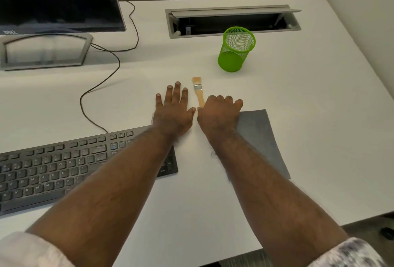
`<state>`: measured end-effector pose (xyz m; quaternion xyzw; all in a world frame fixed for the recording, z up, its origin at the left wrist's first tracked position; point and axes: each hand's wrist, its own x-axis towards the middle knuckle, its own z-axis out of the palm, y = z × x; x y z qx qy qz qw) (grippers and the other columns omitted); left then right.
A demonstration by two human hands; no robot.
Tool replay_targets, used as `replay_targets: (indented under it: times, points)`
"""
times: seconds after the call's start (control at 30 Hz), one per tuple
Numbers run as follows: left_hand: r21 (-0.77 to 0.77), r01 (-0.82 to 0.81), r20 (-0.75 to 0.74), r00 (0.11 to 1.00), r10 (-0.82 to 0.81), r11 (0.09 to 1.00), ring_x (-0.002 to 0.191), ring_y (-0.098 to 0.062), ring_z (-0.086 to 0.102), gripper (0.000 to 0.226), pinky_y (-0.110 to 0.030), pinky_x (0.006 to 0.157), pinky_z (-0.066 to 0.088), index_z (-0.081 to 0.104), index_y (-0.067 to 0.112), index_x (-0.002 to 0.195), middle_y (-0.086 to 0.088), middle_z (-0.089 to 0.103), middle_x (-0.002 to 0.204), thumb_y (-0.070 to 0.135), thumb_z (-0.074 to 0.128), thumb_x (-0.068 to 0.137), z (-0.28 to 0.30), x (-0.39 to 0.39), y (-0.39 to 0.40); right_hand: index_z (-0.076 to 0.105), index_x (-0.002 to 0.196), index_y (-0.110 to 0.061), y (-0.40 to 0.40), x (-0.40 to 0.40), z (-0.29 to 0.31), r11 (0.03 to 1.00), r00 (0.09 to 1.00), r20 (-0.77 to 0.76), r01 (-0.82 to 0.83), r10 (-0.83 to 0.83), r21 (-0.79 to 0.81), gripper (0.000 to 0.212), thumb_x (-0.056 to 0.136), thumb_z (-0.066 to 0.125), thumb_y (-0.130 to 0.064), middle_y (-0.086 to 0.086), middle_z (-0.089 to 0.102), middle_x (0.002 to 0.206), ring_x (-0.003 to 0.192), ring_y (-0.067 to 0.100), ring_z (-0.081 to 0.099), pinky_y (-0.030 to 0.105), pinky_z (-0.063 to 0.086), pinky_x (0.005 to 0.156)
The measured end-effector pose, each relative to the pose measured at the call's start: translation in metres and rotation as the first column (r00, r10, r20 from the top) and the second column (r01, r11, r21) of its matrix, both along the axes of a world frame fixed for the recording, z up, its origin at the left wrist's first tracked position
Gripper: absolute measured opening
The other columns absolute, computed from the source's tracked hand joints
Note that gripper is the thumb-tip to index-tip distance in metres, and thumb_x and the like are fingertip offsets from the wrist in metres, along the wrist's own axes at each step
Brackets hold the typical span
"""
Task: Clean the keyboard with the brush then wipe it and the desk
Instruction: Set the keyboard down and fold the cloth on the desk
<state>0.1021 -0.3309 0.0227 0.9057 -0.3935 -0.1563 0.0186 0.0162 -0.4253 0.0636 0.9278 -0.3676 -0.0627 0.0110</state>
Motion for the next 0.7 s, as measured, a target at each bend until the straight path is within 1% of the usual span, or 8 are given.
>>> replay_targets:
  times: [0.17,0.33,0.4,0.47,0.53,0.6,0.63,0.7]
  points:
    - [0.013,-0.003,-0.002,1.000,0.003,1.000,0.158,-0.027,-0.011,0.069,-0.054,0.125,-0.002,-0.003,0.015,0.163,-0.009,-0.016,0.170,0.049,0.020,0.108,0.000,0.000,-0.001,0.061,0.106,-0.016,-0.002,0.006,0.002,0.993,0.996,0.007,0.087,-0.088,0.079,0.037,0.092,0.049,-0.048,0.003,0.064,0.108,0.104,0.024,0.055,0.043,0.032,0.093]
    - [0.010,0.001,-0.009,1.000,-0.001,1.000,0.157,-0.027,-0.012,0.069,-0.054,0.126,-0.002,-0.005,0.015,0.163,-0.009,-0.016,0.170,0.049,0.020,0.108,0.000,0.000,0.000,0.061,0.107,-0.018,-0.003,0.009,-0.002,0.985,0.989,0.061,0.126,-0.134,0.119,0.034,0.090,0.052,-0.046,0.001,0.065,0.106,0.102,0.023,0.057,0.042,0.033,0.090]
    - [0.004,0.000,-0.011,1.000,0.000,1.000,0.158,-0.027,-0.011,0.070,-0.054,0.125,-0.002,-0.005,0.015,0.163,-0.008,-0.015,0.170,0.048,0.021,0.108,0.000,0.000,0.000,0.063,0.105,-0.022,-0.003,0.006,-0.004,0.983,0.984,0.128,0.104,-0.123,0.151,0.027,0.090,0.053,-0.043,-0.002,0.066,0.102,0.098,0.021,0.058,0.040,0.032,0.085]
    - [0.008,-0.004,-0.018,1.000,0.004,1.000,0.158,-0.027,-0.011,0.070,-0.054,0.125,-0.002,-0.005,0.015,0.163,-0.008,-0.015,0.171,0.049,0.022,0.108,0.001,0.000,0.000,0.065,0.099,-0.025,-0.007,0.000,-0.003,0.976,0.957,0.265,0.065,-0.120,0.208,0.019,0.090,0.056,-0.039,-0.005,0.067,0.097,0.093,0.020,0.059,0.038,0.034,0.080]
    - [0.021,-0.004,-0.022,1.000,0.004,1.000,0.157,-0.026,-0.012,0.070,-0.053,0.125,-0.002,-0.005,0.015,0.163,-0.007,-0.016,0.170,0.049,0.021,0.108,0.001,0.001,0.000,0.065,0.093,-0.023,-0.014,-0.007,0.003,0.943,0.875,0.451,0.016,-0.174,0.332,0.012,0.089,0.060,-0.034,-0.005,0.068,0.092,0.088,0.020,0.061,0.036,0.043,0.079]
    - [0.028,0.000,-0.030,1.000,0.001,1.000,0.157,-0.026,-0.013,0.070,-0.053,0.126,-0.002,-0.006,0.016,0.163,-0.007,-0.017,0.170,0.049,0.021,0.108,0.003,0.002,0.000,0.067,0.090,-0.020,-0.028,-0.012,0.018,0.900,0.725,0.634,-0.047,-0.269,0.434,0.010,0.085,0.062,-0.027,-0.002,0.069,0.088,0.083,0.020,0.063,0.036,0.050,0.076]
    - [0.029,0.003,-0.031,1.000,-0.002,1.000,0.157,-0.026,-0.013,0.069,-0.053,0.126,-0.002,-0.006,0.016,0.163,-0.006,-0.018,0.170,0.049,0.021,0.108,0.003,0.002,0.000,0.069,0.090,-0.018,-0.038,-0.014,0.027,0.899,0.650,0.703,-0.070,-0.289,0.433,0.012,0.083,0.061,-0.024,0.000,0.070,0.087,0.082,0.019,0.064,0.035,0.051,0.076]
    - [0.036,0.007,-0.033,0.999,-0.006,0.999,0.157,-0.026,-0.013,0.069,-0.052,0.126,-0.003,-0.007,0.016,0.163,-0.006,-0.019,0.170,0.049,0.021,0.108,0.003,0.003,0.000,0.072,0.091,-0.016,-0.064,-0.016,0.048,0.927,0.536,0.803,-0.091,-0.262,0.363,0.019,0.081,0.056,-0.019,0.003,0.071,0.084,0.079,0.020,0.065,0.034,0.052,0.076]
